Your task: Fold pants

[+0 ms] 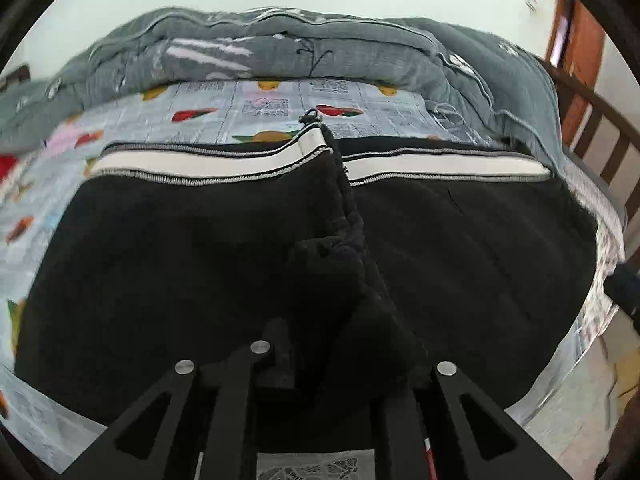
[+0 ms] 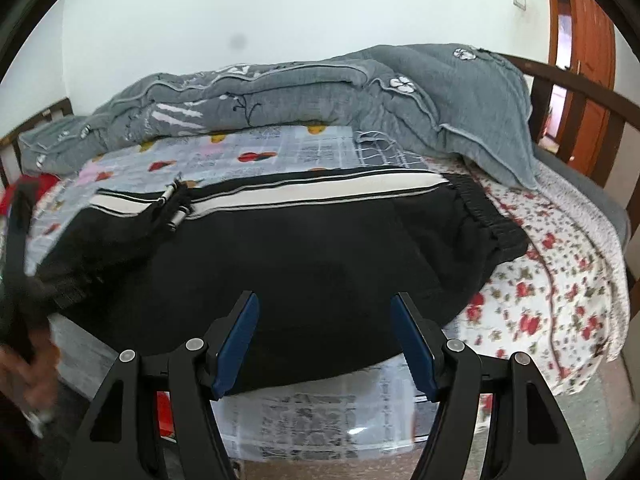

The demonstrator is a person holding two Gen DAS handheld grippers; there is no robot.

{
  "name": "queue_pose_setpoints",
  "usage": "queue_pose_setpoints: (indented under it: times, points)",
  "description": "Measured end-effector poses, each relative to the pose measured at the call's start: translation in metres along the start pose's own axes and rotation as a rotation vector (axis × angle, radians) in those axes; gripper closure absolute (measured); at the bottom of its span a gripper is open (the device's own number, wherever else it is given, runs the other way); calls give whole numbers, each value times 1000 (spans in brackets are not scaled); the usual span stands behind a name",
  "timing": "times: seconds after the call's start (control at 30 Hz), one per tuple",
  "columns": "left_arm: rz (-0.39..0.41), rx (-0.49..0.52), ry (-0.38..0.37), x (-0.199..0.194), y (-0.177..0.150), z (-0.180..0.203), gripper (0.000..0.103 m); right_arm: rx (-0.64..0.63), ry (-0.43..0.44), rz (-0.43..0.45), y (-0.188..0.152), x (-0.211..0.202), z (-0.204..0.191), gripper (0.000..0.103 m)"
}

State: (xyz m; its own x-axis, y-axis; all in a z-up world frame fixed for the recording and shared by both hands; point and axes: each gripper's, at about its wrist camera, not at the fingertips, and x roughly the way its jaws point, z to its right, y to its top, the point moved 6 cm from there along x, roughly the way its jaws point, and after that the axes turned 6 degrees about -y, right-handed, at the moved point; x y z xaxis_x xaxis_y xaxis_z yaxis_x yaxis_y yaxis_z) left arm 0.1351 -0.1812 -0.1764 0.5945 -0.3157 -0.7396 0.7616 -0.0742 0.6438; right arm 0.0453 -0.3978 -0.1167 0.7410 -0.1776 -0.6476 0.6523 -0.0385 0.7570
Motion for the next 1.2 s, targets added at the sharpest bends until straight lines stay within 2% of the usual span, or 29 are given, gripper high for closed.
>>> queue_pose_setpoints:
  times: [0.03,0.1,0.17,0.23,0.33,0.37,0.43,0.53,0.6,0.67,0.77,0.8,0.83,0.87,0.93,1.0,1.07,1.13,1.2]
  points:
    - [-10,4,-35,-4,0,1,63,9,23,0,1,1,-4,35]
    - [2,-12,-95,-20,2,-5,43,17,66,2,3,1,-13,35]
    - [68,5,-105,-45,1,-15,39,17,101,6,8,4,-25,35]
    - [99,23,-99,-57,-2,-21,29,21,140,9,13,7,-37,35]
    - [141,9,-39,-75,-5,-53,28,38,226,-10,21,17,-63,35]
    - [156,-6,-42,-82,-8,-63,28,40,247,-20,22,21,-70,35]
    - [192,-21,-97,-97,-13,-79,27,41,289,-43,25,30,-88,35]
    - [211,-43,20,-106,-18,-112,27,48,339,-76,29,44,-112,35]
    - [196,-66,67,-105,-21,-134,27,66,392,-108,32,55,-129,35]
    - [177,-108,100,-102,-25,-154,27,81,414,-156,32,71,-145,35]
    - [184,-149,106,-101,-26,-175,27,113,471,-245,29,98,-170,35]
    - [185,-163,105,-100,-28,-182,27,121,477,-272,26,106,-175,40]
    - [184,-177,95,-100,-28,-187,27,117,462,-292,23,112,-180,61]
    - [183,-187,83,-99,-27,-192,27,88,431,-269,23,113,-184,79]
    - [188,-190,75,-98,-27,-196,27,41,416,-195,29,101,-185,96]
    - [199,-188,68,-97,-25,-200,27,81,472,-125,37,84,-173,98]
    - [208,-204,57,-94,-24,-204,27,53,376,-139,30,87,-166,93]
    - [208,-231,31,-89,-23,-210,27,-38,332,-220,8,102,-171,93]
    - [205,-254,23,-86,-23,-214,27,-62,312,-201,0,93,-166,93]
